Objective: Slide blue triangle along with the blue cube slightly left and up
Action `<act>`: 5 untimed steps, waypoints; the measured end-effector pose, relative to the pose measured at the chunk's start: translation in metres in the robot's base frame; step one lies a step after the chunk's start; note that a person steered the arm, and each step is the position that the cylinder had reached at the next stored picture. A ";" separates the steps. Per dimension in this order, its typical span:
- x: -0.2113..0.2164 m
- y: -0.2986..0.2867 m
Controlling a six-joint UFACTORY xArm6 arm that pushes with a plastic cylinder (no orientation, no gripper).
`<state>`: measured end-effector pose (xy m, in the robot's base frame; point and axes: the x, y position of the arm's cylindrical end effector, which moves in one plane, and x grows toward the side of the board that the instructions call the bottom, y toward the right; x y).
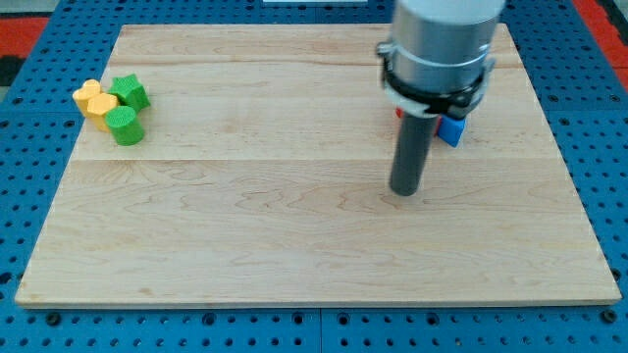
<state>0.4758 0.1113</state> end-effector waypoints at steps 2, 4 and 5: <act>-0.038 0.096; -0.043 0.059; -0.058 0.058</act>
<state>0.4176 0.1697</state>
